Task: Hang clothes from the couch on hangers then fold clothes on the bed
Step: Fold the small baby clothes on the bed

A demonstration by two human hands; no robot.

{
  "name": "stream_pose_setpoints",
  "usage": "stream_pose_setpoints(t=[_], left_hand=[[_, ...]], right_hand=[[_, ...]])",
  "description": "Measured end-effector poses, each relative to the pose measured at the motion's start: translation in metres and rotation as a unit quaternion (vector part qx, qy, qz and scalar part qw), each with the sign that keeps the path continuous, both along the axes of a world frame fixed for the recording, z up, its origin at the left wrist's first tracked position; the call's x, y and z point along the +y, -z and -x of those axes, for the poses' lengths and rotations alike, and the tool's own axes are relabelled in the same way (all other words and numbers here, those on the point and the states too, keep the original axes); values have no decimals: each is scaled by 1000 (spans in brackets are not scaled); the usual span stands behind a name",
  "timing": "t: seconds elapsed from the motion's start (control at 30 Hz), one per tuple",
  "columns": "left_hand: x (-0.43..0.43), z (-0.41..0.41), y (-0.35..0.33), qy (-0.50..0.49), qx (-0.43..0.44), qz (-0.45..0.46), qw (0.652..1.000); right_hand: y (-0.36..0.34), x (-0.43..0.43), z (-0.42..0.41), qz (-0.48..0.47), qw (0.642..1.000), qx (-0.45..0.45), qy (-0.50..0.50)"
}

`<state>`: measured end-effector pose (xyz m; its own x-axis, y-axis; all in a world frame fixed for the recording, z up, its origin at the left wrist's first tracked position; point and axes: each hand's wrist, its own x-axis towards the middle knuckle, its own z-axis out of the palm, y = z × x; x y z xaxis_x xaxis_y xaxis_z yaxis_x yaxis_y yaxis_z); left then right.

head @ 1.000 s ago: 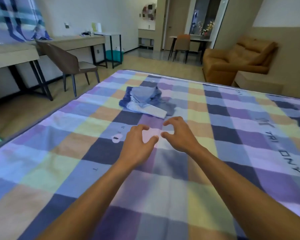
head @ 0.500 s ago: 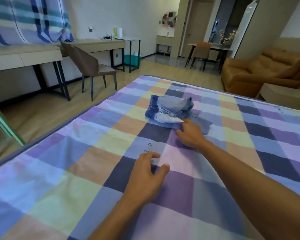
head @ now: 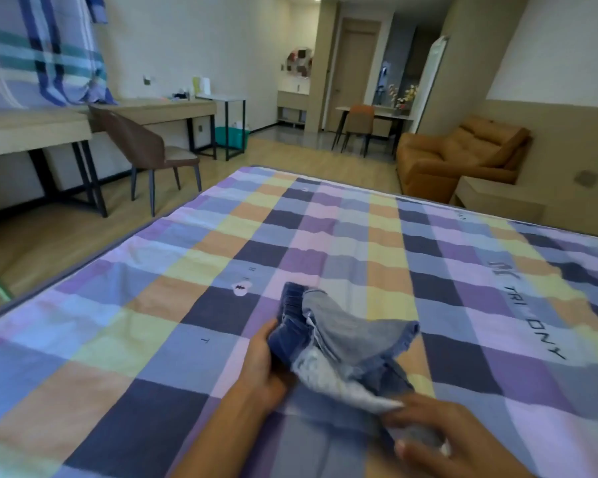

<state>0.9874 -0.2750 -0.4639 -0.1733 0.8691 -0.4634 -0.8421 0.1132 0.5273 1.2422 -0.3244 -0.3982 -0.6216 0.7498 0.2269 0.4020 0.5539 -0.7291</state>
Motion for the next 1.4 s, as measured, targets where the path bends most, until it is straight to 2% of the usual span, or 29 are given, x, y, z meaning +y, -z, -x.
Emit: stream_pose_setpoints(t=[0.1,0.17,0.3,0.37,0.43,0.5,0.57,0.63,0.7,0.77,0.83,0.9,1.0,1.1,1.17,1.2,1.3,1.37,1.4], left_hand=[[-23,-19,2,59,101,8,993],[-33,-27,-8,77,169,-39,982],[-61,-49,-43,101,302,-162,934],[-75,-63,-55,151,322,-194,914],[-88,-77,-62,213,338,-206,893],[-97,-92,-64,237,379,-192,874],[-98,-99,-57,212,398,-133,883],[-97,-101,-51,185,373,-80,906],[-95,-101,-48,162,384,-62,907],[-94,-101,-52,134,467,-58,872],[-91,-101,-56,119,591,-60,796],[-86,-98,-61,93,667,-89,734],[-77,-97,-70,125,704,-190,673],[-70,-97,-73,187,699,-261,639],[-71,-95,-70,202,687,-274,642],[-74,-94,-68,204,674,-274,656],[-86,-96,-55,254,540,-263,758],[-94,-99,-44,299,433,-254,811],[-98,-101,-37,317,389,-252,827]], right_hand=[[27,-22,-35,-14,994,12,112],[19,-17,-40,3,990,6,139],[-29,-15,-22,40,975,143,166],[-40,-17,-10,89,980,117,138],[-41,-16,1,103,986,51,123],[-32,-15,5,106,987,41,118],[-20,-12,0,123,985,67,99],[-11,-9,-9,120,985,66,100],[-7,-9,-19,125,984,67,109],[-6,-8,-26,133,978,89,132],[-10,-9,-28,139,974,100,149],[-16,-11,-28,154,974,115,122],[-26,-15,-31,145,982,98,76],[-33,-16,-42,110,991,35,74],[-28,-14,-50,78,991,12,111],[-22,-12,-54,49,988,0,147],[-2,-5,-65,-59,952,-107,281],[19,0,-69,-52,938,-189,288],[30,3,-69,-30,943,-201,264]])
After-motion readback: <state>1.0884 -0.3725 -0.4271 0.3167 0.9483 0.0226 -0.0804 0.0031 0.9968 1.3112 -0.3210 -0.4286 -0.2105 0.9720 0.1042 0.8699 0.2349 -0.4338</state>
